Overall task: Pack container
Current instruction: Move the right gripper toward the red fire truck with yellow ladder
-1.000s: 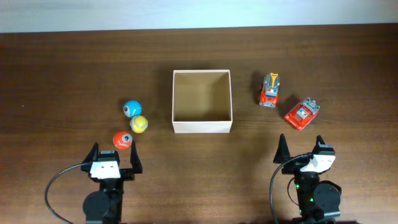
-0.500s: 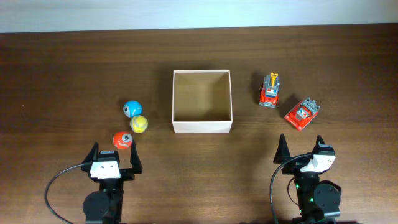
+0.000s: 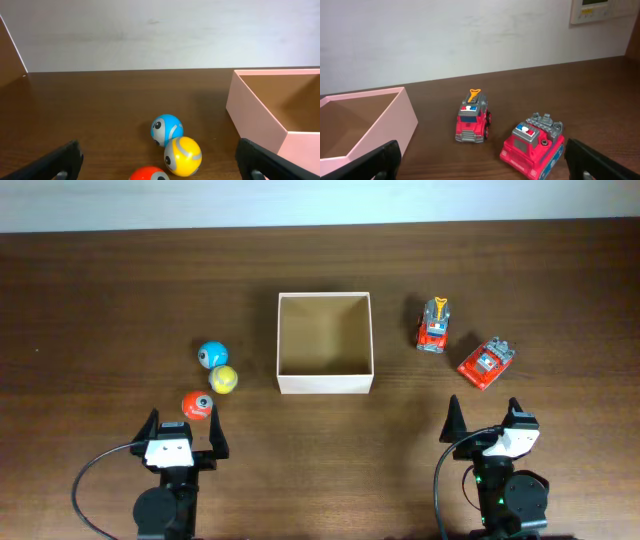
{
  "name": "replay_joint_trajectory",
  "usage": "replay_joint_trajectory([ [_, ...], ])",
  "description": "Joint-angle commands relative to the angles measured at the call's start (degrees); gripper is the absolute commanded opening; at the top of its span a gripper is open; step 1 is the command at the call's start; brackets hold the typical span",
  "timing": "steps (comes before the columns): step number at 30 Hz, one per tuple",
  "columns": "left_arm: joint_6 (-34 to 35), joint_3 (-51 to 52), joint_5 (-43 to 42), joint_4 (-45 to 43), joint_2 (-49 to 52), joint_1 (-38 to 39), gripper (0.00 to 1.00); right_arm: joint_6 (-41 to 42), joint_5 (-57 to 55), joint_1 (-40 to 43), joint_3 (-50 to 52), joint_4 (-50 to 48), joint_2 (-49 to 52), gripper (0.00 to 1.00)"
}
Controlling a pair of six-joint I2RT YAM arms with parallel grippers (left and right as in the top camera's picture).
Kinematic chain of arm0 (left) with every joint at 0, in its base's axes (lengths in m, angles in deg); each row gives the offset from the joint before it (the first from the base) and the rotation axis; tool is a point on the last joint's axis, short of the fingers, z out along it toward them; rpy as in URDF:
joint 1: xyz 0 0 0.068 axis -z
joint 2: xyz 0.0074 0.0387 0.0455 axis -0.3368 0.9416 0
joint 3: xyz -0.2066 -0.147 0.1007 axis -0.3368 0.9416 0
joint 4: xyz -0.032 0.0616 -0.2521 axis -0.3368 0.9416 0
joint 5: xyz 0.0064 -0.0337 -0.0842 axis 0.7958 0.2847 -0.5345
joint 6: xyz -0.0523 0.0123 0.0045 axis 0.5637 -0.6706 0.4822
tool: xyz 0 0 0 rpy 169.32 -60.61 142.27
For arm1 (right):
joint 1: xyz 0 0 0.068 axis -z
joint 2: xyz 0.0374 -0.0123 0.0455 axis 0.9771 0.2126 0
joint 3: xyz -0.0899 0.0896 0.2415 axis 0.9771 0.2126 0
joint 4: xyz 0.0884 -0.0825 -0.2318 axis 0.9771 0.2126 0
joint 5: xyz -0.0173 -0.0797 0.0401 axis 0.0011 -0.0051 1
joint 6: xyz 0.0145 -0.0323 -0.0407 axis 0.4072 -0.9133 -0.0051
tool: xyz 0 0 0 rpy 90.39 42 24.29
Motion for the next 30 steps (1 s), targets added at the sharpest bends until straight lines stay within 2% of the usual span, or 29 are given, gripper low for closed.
replay_joint_trajectory([
  [1,-0.9,0.31,-0.61,-0.11,-0.48,-0.31,0.99,0.02,0.37,0.55,0.26,0.61,-0.37,0.99],
  [12,-0.9,0.31,-0.61,-0.11,-0.48,-0.31,0.99,0.17,3.15,0.66,0.17,0.92,-0.37,0.99],
  [18,-0.9,0.31,-0.61,-0.11,-0.48,-0.31,0.99,0.2,3.28,0.66,-5.22,7.37,0.46,0.99],
  [25,-0.9,0.31,-0.61,-0.11,-0.48,-0.31,0.99,0.2,1.97,0.7,-22.56,19.74,11.72,0.99],
  [30,-0.9,0.31,-0.61,-0.11,-0.48,-0.31,0.99,0.17,0.28,0.7,-45.05,33.73,32.79,0.99],
])
